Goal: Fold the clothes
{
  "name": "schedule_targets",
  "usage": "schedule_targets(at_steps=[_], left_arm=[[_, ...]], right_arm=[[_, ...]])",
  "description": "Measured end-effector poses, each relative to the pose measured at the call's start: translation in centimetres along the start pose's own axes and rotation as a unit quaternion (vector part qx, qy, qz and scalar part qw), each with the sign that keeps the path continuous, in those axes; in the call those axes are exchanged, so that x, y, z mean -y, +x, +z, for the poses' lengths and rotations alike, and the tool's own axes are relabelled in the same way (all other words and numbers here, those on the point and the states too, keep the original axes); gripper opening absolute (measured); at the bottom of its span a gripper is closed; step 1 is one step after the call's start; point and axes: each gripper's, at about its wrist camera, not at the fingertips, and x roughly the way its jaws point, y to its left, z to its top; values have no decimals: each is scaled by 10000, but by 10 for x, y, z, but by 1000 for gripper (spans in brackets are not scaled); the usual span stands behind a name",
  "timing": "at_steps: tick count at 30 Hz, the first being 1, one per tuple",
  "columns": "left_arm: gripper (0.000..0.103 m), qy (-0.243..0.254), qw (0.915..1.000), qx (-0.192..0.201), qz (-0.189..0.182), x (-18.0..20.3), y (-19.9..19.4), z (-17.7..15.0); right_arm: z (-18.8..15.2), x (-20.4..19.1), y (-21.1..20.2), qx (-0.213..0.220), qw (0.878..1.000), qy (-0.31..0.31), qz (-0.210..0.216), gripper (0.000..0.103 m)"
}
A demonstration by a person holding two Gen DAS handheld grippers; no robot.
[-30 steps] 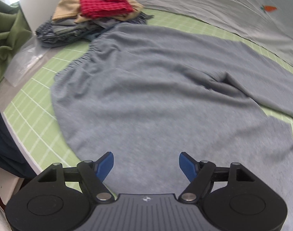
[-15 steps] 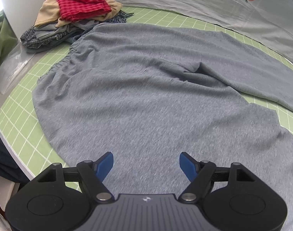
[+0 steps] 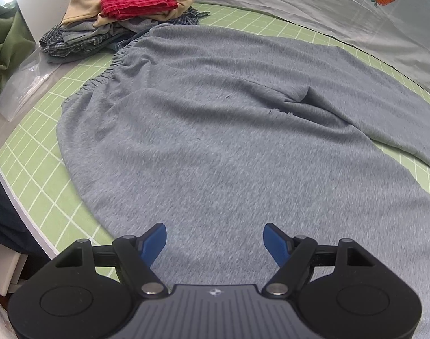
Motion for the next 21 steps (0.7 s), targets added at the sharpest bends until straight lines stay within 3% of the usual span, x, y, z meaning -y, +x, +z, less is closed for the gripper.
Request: schedule_targets(at_steps=[4,12,14,16,21], left_arm=[[76,55,10000,-1,-11,4,-1,1],[77,24,10000,0,14,8,-3,-1],[77,-28,10000,-26,44,6,-2,-1],[77,-72,9999,-50,66,5,-2,0],[77,-107,9999,-66,106,3,-1,0]], right_arm=[[15,-14,3,226,9991,125,322,24],[27,-45,21,140,9978,-74,646,24],[26,-48,24,87,9977,-86,674,23],[25,-50,26,76,9982,-194,561,1],[33,-30,22,327,9995,-34,33,0]])
